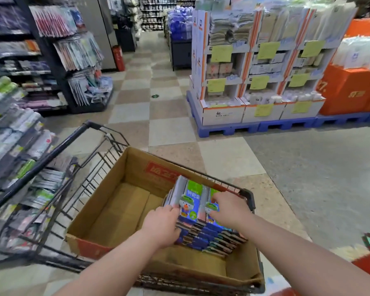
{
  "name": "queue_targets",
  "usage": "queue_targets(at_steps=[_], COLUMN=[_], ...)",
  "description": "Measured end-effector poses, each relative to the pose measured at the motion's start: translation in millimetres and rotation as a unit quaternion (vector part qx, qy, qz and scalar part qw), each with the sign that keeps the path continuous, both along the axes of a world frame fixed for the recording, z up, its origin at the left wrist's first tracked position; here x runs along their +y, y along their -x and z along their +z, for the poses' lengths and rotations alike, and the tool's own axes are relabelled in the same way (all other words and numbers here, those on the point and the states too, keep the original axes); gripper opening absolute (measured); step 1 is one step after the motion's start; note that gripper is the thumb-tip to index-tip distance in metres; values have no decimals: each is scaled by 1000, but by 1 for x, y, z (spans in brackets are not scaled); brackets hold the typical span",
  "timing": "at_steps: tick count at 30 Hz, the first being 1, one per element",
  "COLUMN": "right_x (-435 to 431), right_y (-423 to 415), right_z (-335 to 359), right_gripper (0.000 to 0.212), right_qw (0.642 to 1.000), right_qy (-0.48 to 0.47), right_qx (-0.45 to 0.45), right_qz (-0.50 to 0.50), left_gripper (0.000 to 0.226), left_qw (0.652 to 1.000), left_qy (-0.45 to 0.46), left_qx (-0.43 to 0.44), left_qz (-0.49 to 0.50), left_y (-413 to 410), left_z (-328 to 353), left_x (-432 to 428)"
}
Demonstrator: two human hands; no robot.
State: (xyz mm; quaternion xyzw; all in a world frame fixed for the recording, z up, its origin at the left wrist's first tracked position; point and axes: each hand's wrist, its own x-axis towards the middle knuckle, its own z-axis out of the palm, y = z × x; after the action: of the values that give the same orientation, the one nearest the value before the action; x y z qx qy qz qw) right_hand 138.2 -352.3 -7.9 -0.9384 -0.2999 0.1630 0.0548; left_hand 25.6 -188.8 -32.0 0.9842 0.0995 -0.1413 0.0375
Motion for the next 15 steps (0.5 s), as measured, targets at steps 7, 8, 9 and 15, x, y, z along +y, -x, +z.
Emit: queue_targets(at_steps=[7, 8, 9, 15], right_x=[1, 2, 3, 28], right_y=[-32, -34, -36, -52], right_z=[-56, -62, -67, -95], right_gripper=[28, 28, 29, 33], right_qw=[995, 993, 992, 984], right_qy=[27, 29, 31, 34], right_qx=[98, 109, 116, 160], right_qz=[-22, -27, -30, -71], left_gripper=[43, 44, 45, 51], left_qw=[1000, 1000, 1000, 1000], left_qy=[-11, -13, -13, 10], left_qx=[-19, -18, -14, 13], left_qz=[8, 7, 7, 2], left_y=[-67, -74, -81, -116], left_z=[-1, -1, -1, -20], left_x=[17, 21, 25, 56])
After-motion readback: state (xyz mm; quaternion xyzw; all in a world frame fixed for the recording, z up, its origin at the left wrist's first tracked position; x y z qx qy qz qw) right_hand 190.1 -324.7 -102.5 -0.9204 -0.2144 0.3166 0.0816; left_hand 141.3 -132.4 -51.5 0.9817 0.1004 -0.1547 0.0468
